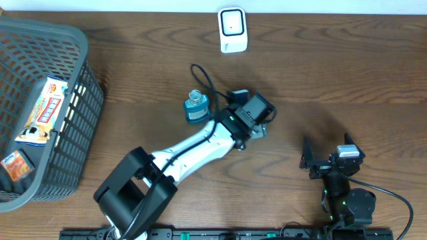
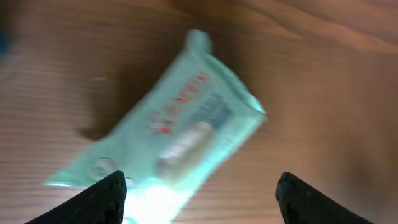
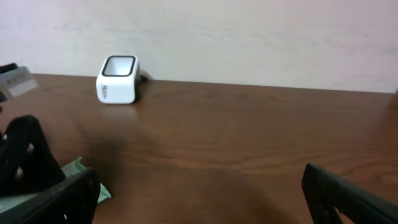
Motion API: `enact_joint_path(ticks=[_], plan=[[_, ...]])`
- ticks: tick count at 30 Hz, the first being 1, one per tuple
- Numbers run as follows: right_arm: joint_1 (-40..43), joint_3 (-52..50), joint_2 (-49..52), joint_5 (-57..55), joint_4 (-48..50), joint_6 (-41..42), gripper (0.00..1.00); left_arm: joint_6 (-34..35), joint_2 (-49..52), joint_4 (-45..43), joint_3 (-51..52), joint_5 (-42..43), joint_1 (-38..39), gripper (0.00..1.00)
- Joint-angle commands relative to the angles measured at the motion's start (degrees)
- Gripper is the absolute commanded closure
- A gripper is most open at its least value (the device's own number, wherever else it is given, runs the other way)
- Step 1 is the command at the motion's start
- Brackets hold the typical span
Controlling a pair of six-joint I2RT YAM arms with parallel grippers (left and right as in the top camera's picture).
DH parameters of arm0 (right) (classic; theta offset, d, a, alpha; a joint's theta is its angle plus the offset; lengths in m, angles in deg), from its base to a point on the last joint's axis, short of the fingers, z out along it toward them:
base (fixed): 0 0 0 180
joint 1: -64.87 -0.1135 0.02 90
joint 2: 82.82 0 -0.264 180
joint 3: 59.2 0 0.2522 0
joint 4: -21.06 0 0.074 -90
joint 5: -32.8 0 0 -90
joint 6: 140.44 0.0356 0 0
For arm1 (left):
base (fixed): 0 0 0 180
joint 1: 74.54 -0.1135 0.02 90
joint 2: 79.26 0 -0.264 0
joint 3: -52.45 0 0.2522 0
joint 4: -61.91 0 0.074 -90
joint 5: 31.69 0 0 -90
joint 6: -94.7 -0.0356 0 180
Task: Scan the item barcode
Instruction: 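Carry the green wipes pack toward the scanner, passing it under, then place the wipes pack on the table beside the bottle and release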
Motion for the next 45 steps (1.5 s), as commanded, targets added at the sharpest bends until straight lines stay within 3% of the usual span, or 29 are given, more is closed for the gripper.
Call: enact_joint_path(ticks=[1,10,11,21,26,32,38,45], plan=[[-0.4,-0.1,-0.1,-0.2,-0.2,-0.2,0.01,-8.2,-1.0,-0.9,-0.1,-1.0,2.4,0.22],[-0.4,-0.1,-0.1,-0.2,-0.2,-0.2,0.01,-17.2,-5.1,-1.5,-0.9,-1.0,4.5,0.21],[-0.4,-0.1,-0.1,-0.2,-0.2,-0.2,0.01,-18.9,-6.0,-1.5,-0.9,-1.0,4.6,0.16],[-0.4,-0.1,-0.1,-0.2,-0.2,-0.2,0.01,-31.8,-21.4,-0.6,-0.9,-2.7,4.6,0.03],[-0.4,-0.1,-0.1,-0.2,-0.2,-0.2,0.01,-37.1,-31.1,1.4,-0.9,-8.3,4.6,0.02],[-0.4,-0.1,-0.1,-0.2,-0.2,-0.2,0.01,-37.9,-41.8,4.6,-0.9,-25.2,2.9,0.02],[-0.4,-0.1,-0.1,-0.2,-0.2,-0.2,0.01,-39.2,-49.7,6.6,-2.2,-30.8,-7.3,0.02],[-0.4,-0.1,-0.1,-0.2,-0.2,-0.2,0.01,-26.0,-54.5,14.1,-2.5,-30.7,-28.5,0.02]])
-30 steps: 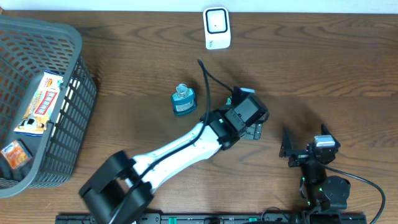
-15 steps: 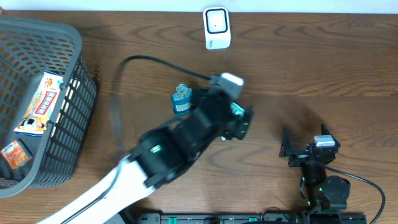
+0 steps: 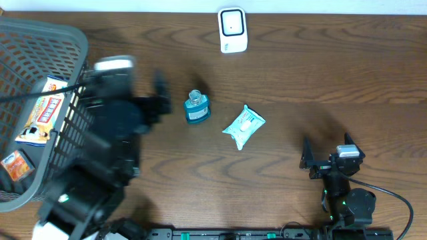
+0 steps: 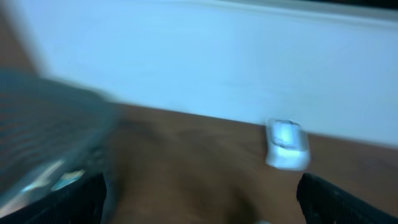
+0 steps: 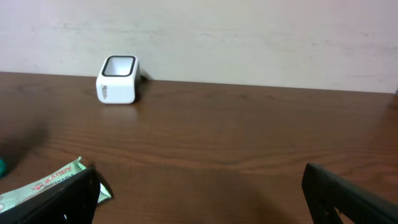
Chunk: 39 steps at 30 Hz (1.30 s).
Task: Scan the item barcode
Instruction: 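Place the wipes pack on the table beside the bottle and release, then reach the left gripper into the basket and grasp the orange snack bag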
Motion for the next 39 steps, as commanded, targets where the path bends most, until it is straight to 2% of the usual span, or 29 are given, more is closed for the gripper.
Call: enact_joint_path(ticks=[1,5,14,21,25,39], plan=[[-0.4,-0.1,-0.1,-0.2,-0.2,-0.2,0.01,10.7,-1.7,4.2,-1.7,-2.1,-12.3,0.02],[-0.4,-0.1,-0.1,-0.2,-0.2,-0.2,0.01,16.0,-0.9,7.4,-1.7,1.0,-24.8,0.02],[-0.4,-0.1,-0.1,-0.2,-0.2,-0.2,0.01,21.9,4.6,3.5,-1.7,22.5,-51.6,0.02],[-0.4,-0.1,-0.1,-0.2,-0.2,-0.2,0.01,24.0,17.8,2.4,-1.7,39.0,-68.2,0.02],[-0.4,-0.1,-0.1,-0.2,-0.2,-0.2,0.01,24.0,25.7,1.8,-1.7,40.4,-71.9,0.02],[-0.4,-0.1,-0.1,-0.2,-0.2,-0.2,0.01,23.7,48.6,3.1,-1.7,40.4,-72.1,0.02]])
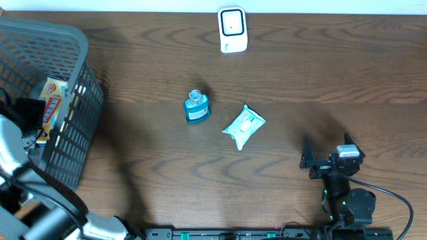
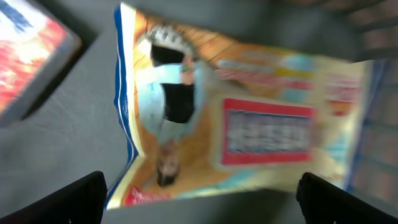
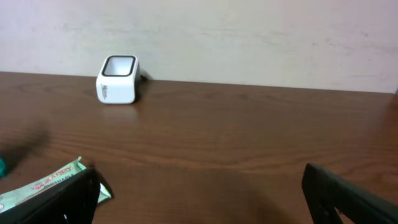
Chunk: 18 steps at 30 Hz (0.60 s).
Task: Scan the item barcode
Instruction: 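Reach the left gripper into the basket and grasp the orange snack bag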
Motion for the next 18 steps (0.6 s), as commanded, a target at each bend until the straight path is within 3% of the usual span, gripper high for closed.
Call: enact_joint_path(ticks=[1,6,7,11,18], plan=[[-0.4,-0.1,-0.1,-0.2,-0.2,-0.2,0.01,-0.1,4.1,0.1,-1.2,0.2,-0.1,0.02],[-0.4,-0.1,-0.1,-0.2,-0.2,-0.2,0.01,-1.1,10.7,-0.1,-1.1,0.3,-0.1,0.02],[-0.4,-0.1,-0.1,-0.2,-0.2,-0.2,0.01,-1.8,11.6,0.0,-1.1,0.3,-0.1,0.09],[-0.4,-0.1,-0.1,-0.2,-0.2,-0.2,0.01,-6.3,13.9,0.6,-1.0,0.3,-0.1,0.92],[-0.4,-0.1,-0.1,-0.2,-0.2,-0.2,0.01,-6.4,8.5,1.5,-1.3,1.8,-0.2,0.93]])
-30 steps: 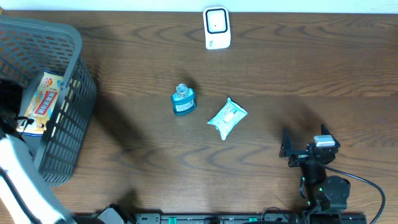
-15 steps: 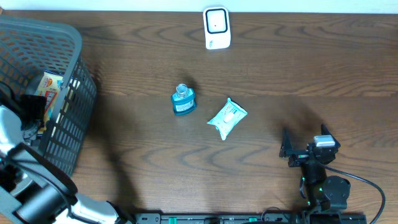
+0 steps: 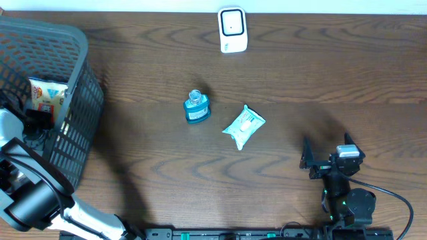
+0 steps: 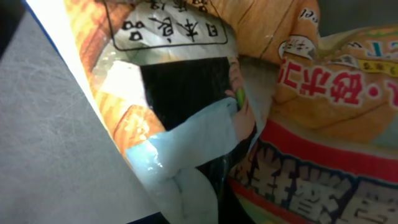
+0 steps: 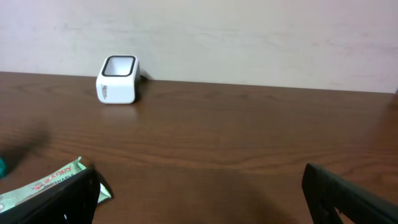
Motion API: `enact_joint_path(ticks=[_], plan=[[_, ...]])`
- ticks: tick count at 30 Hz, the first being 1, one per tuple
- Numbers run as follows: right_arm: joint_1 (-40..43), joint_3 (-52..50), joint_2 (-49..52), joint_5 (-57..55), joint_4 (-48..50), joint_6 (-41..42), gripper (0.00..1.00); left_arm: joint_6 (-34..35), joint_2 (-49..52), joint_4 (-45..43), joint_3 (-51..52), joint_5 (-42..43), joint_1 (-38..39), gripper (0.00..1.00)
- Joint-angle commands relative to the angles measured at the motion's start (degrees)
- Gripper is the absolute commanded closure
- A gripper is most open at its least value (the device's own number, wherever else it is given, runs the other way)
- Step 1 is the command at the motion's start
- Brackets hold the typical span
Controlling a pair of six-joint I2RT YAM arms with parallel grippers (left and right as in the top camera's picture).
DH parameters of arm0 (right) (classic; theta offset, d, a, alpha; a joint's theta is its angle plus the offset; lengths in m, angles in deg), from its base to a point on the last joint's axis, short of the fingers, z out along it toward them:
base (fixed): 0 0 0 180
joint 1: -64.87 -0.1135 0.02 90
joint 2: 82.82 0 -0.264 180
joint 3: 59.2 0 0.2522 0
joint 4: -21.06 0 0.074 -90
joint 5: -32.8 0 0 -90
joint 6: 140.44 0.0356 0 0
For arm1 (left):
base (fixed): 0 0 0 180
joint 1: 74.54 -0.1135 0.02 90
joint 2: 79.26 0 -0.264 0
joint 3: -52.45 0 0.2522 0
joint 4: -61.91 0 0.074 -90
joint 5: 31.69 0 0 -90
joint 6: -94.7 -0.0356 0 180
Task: Scan the item barcode
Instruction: 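Reach the left gripper into the basket and grasp the orange snack bag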
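An orange snack bag (image 4: 292,124) with printed lettering fills the left wrist view, creased and bulging toward the camera. In the overhead view the snack bag (image 3: 47,95) lies inside the grey basket (image 3: 79,40), and my left gripper (image 3: 37,120) is down in the basket, shut on the bag's near end; its fingers are mostly hidden by the bag. The white barcode scanner (image 3: 232,30) stands at the table's far edge, also seen as the scanner (image 5: 118,79). My right gripper (image 5: 202,193) rests open and holds nothing at the front right.
A blue bottle (image 3: 196,108) and a pale green wipes pack (image 3: 243,127) lie mid-table; a corner of the wipes pack (image 5: 59,174) shows beside my right finger. The basket's tall mesh wall surrounds my left arm. A pale wall stands behind the scanner.
My left gripper was open above the snack bag in the basket; now it is right down on the bag and shut on it. The bag looks bunched and shifted. The right arm is unchanged.
My left gripper was open over the wipes pack mid-table. Then the pack lay free beside the bottle while my left arm was by the basket. Later the gripper was open over the snack bag inside the basket, and now it is shut on that bag.
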Motion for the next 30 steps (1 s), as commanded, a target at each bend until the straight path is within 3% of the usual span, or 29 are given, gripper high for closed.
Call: enact_joint_path(ticks=[1,7,12,19,20,21,22,23,25,26,30], plan=[[-0.4,-0.1,-0.1,-0.2,-0.2,-0.2,0.01,-1.5,-3.5,0.9,0.5,-0.2,-0.2,0.93],[-0.4,-0.1,-0.1,-0.2,-0.2,-0.2,0.01,2.0,-24.9,-3.7,-0.2,-0.2,-0.2,0.93],[-0.4,-0.1,-0.1,-0.2,-0.2,-0.2,0.01,7.1,-36.9,-5.6,-0.2,-0.2,-0.2,0.93],[-0.4,-0.1,-0.1,-0.2,-0.2,-0.2,0.01,7.4,-47.9,-6.4,-0.2,3.5,-0.1,0.92],[-0.4,-0.1,-0.1,-0.2,-0.2,-0.2,0.01,7.4,-48.2,-6.0,-0.2,2.4,-0.1,0.88],[-0.4,-0.1,-0.1,-0.2,-0.2,-0.2,0.01,7.5,-48.2,-5.5,-0.2,0.8,-0.1,0.73],[-0.4,-0.1,-0.1,-0.2,-0.2,-0.2,0.01,8.6,-47.8,-4.6,-0.2,-1.2,-0.1,0.46],[-0.4,-0.1,-0.1,-0.2,-0.2,-0.2,0.01,10.4,-47.3,-3.4,-0.2,-3.5,-0.1,0.32],[-0.4,-0.1,-0.1,-0.2,-0.2,-0.2,0.01,13.8,-45.3,-0.6,-0.2,-6.6,-0.1,0.26],[-0.4,-0.1,-0.1,-0.2,-0.2,-0.2,0.01,16.0,-42.5,0.9,-0.2,-7.2,-0.1,0.02],[-0.4,-0.1,-0.1,-0.2,-0.2,-0.2,0.01,22.3,-35.8,2.5,-0.1,-7.2,-0.1,0.02]])
